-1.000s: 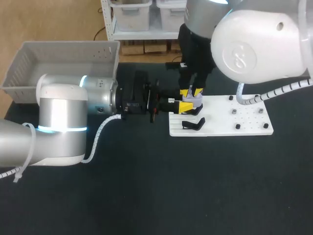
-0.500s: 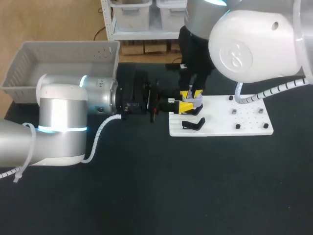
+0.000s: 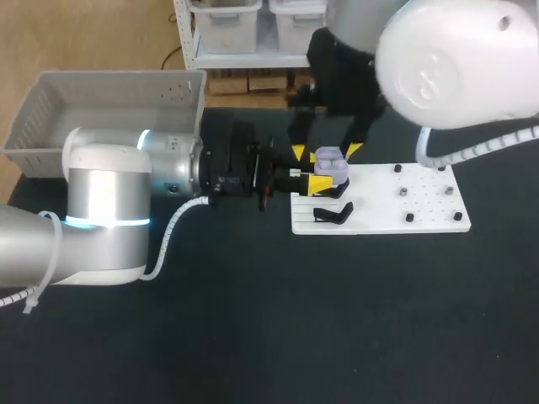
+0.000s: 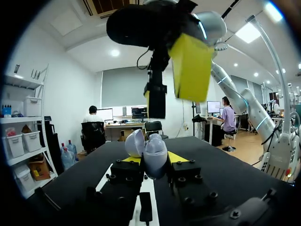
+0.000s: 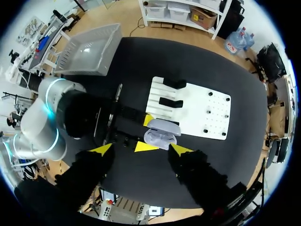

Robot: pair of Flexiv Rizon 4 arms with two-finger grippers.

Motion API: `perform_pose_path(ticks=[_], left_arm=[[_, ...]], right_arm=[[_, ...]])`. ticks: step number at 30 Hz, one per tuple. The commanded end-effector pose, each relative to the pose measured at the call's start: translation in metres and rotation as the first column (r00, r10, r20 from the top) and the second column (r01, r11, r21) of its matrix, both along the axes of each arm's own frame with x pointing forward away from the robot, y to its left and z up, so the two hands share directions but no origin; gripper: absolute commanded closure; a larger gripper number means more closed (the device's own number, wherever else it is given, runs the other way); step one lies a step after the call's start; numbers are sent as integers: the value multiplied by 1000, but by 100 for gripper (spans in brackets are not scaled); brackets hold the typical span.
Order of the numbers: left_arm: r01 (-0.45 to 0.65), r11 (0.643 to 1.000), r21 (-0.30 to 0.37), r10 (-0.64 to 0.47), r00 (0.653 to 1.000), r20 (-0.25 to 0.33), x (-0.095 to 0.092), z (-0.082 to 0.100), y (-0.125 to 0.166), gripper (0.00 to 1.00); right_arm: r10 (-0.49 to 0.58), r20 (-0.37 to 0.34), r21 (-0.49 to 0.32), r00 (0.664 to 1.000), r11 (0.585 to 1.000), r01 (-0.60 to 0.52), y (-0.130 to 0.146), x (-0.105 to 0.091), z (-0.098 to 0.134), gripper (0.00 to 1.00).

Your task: Pick up each earbud case from the left stands, insert the matching earbuds, close the lid, and place the case in the box.

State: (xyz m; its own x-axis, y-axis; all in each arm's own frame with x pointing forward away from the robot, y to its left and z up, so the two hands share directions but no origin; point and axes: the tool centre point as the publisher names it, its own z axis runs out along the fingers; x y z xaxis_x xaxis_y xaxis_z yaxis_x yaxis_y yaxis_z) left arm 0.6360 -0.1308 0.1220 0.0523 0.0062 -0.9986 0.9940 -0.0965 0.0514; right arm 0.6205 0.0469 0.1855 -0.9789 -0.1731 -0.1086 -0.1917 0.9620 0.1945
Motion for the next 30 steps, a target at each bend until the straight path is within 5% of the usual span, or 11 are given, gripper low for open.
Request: perform_pose_path(ticks=[1,6,14,30], left_arm=[[-4,1000,-2,4,1000,2,-1,-1,0,100],[-4,1000,-2,4,1000,2,-1,-1,0,100],[-4,1000,-2,4,1000,2,-1,-1,0,100],[-4,1000,-2,4,1000,2,-1,-1,0,100]], right_arm=[[-81,73,19,994,997,79,-18,-1,16,0],[-264,88,10,960,964,264,-37,29,14,0],[-362,52,-58,931,929,365,-62,59,-22,0],[-358,-8,-79,934,931,356,-68,43,-47,0]])
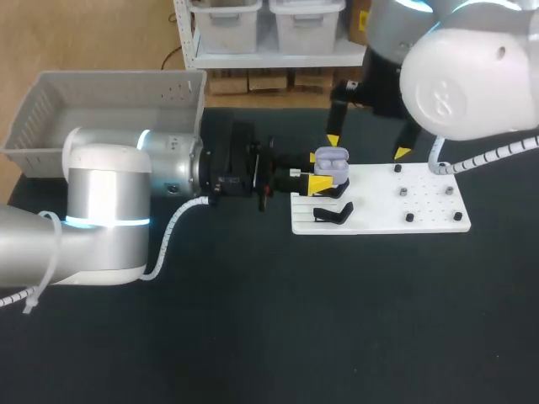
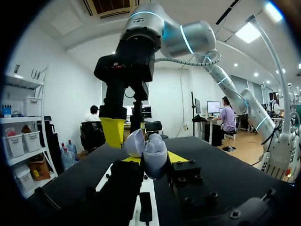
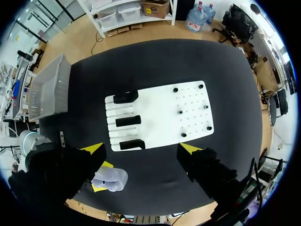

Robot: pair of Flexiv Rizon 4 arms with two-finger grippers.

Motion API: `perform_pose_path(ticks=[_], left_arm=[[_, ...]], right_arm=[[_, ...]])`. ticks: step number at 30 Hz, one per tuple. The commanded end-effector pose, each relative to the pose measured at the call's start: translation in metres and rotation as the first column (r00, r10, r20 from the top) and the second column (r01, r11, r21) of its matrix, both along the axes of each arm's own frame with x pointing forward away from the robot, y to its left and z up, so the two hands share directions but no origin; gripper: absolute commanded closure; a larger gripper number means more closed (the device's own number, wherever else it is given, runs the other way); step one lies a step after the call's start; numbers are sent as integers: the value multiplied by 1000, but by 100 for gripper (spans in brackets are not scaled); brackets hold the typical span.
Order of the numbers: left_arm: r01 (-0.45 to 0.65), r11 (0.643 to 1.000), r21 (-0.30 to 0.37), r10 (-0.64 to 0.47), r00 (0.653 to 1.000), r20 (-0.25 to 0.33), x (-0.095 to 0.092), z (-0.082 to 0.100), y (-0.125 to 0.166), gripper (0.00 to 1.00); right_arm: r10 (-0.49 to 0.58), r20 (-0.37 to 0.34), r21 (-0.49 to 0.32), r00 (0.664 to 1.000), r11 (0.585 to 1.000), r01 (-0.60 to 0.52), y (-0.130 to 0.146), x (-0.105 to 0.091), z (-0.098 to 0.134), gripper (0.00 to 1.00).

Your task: Pick up each earbud case from the left stands, insert the matching earbuds, close the lid, and place the case in the box.

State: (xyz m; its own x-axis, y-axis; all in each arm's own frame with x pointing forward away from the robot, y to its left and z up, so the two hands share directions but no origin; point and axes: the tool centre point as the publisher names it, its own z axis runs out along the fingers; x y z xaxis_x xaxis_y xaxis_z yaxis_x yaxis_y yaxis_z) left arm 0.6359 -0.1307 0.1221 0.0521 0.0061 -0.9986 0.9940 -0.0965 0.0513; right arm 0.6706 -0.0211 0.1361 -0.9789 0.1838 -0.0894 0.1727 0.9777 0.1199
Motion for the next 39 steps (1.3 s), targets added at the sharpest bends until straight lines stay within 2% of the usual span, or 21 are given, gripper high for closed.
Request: perform_pose_path(ticks=[1,12,14,17,18,19,20,22,24,27,29,32,35,39], left_arm=[[-4,1000,-2,4,1000,3,-1,-1,0,100],[-4,1000,-2,4,1000,3,-1,-1,0,100],[-4,1000,-2,4,1000,3,-1,-1,0,100],[-4,1000,-2,4,1000,3,-1,-1,0,100],[-4,1000,-2,4,1000,3,-1,-1,0,100],[-4,1000,-2,4,1000,3,-1,-1,0,100],[-4,1000,-2,4,1000,3,-1,-1,0,100],[-4,1000,-2,4,1000,3,-1,-1,0,100],[-4,1000,-2,4,1000,3,-1,-1,0,100],[-4,1000,-2,4,1000,3,-1,-1,0,100],[-30,999,25,30,999,-13,-1,1,4,100],[-86,994,60,89,995,-43,-2,5,12,100],[-140,987,80,143,989,-40,-6,13,24,100],[-219,972,86,220,975,0,-6,31,44,100]], right_arm=[[2,-9,4,1000,1000,-2,-1,-9,2,0],[14,-41,8,999,1000,-14,2,-28,-1,0],[7,7,-5,1000,1000,-7,0,-28,2,0],[0,130,-15,991,1000,2,-6,-26,16,0],[27,184,-22,982,999,-24,-7,-27,22,0],[50,219,-64,974,997,-37,-8,-28,28,0],[73,239,-142,968,989,-40,-7,-33,34,0],[78,291,-96,953,994,-52,-9,-44,49,0],[140,331,-86,933,989,-118,-8,-57,60,0],[169,351,-48,921,985,-163,-8,-75,67,0],[172,363,-13,916,984,-180,-10,-83,68,0],[146,394,52,907,982,-181,-19,-92,70,0],[101,427,129,899,977,-171,-26,-97,72,0],[101,427,129,899,977,-171,-26,-97,72,0]])
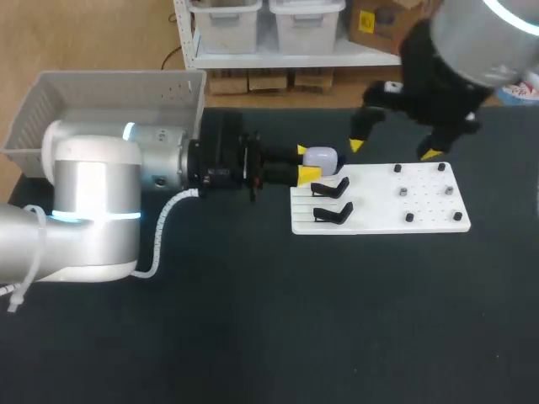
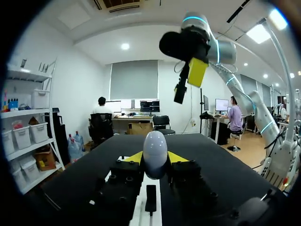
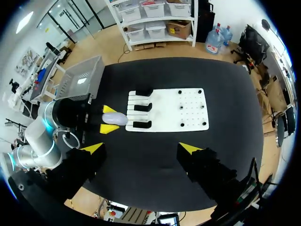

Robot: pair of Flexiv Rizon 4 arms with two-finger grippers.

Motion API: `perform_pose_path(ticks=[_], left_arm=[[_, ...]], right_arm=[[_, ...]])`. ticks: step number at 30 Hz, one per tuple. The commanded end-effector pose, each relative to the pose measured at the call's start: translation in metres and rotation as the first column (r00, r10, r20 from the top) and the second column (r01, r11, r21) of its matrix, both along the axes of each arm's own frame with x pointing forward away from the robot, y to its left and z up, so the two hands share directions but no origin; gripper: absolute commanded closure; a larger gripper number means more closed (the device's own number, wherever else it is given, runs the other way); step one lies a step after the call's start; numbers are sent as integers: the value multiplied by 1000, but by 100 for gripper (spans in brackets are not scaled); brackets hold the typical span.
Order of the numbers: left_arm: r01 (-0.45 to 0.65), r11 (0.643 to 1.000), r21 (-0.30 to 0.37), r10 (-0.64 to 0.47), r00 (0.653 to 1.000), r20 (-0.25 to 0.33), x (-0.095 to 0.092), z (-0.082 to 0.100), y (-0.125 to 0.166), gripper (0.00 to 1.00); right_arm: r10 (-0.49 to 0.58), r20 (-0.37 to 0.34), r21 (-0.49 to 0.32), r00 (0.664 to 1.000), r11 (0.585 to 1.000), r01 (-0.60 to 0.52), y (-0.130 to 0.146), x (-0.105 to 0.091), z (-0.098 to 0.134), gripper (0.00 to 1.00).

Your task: Pick up each earbud case from the left stands, insert the matching earbuds, close the lid, and place the case in the box.

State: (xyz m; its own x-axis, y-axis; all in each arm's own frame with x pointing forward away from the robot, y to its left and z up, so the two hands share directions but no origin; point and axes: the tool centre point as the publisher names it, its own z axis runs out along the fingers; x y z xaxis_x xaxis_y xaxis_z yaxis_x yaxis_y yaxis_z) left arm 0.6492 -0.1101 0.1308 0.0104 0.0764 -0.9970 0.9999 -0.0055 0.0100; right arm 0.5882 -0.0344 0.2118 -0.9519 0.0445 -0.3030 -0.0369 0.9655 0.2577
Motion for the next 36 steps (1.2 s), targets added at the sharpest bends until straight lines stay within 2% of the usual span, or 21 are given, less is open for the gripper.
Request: perform_pose_path(ticks=[1,6,10,12,14,15,17,18,20,24,25,26,28,31,36], left_arm=[[-148,989,24,147,988,48,-18,27,29,100],[-294,954,59,286,952,110,-3,45,70,100],[-427,900,82,415,900,132,18,46,111,100],[-500,855,139,471,859,199,31,46,134,100],[-560,818,130,529,822,208,46,46,157,100],[-589,794,154,550,802,231,54,45,169,100],[-634,754,171,593,770,237,66,42,189,100],[-653,731,195,602,753,266,72,41,198,100],[-693,692,201,647,719,253,89,36,224,100],[-747,617,249,680,665,309,117,29,262,100],[-757,603,253,691,654,307,124,26,271,100],[-762,600,244,704,648,292,132,24,279,100],[-770,579,268,699,638,324,146,20,294,100],[-781,564,270,716,625,312,170,11,316,100],[-775,564,284,719,630,293,208,-3,342,100]], right_arm=[[-38,189,64,981,998,26,-12,-15,-4,0],[-38,189,64,981,998,26,-12,-15,-4,0],[-38,189,64,981,998,26,-12,-15,-4,0],[-38,189,64,981,998,26,-12,-15,-4,0],[-38,189,64,981,998,26,-12,-15,-4,0],[-38,189,64,981,998,26,-12,-15,-4,0],[-38,189,64,981,998,26,-12,-15,-4,0],[-38,189,64,981,998,26,-12,-15,-4,0],[-38,189,64,981,998,26,-12,-15,-4,0],[-38,189,64,981,998,26,-12,-15,-4,0],[-38,189,64,981,998,26,-12,-15,-4,0],[-38,189,64,981,998,26,-12,-15,-4,0],[-38,189,64,981,998,26,-12,-15,-4,0],[-38,189,64,981,998,26,-12,-15,-4,0],[-38,189,64,981,998,26,-12,-15,-4,0]])
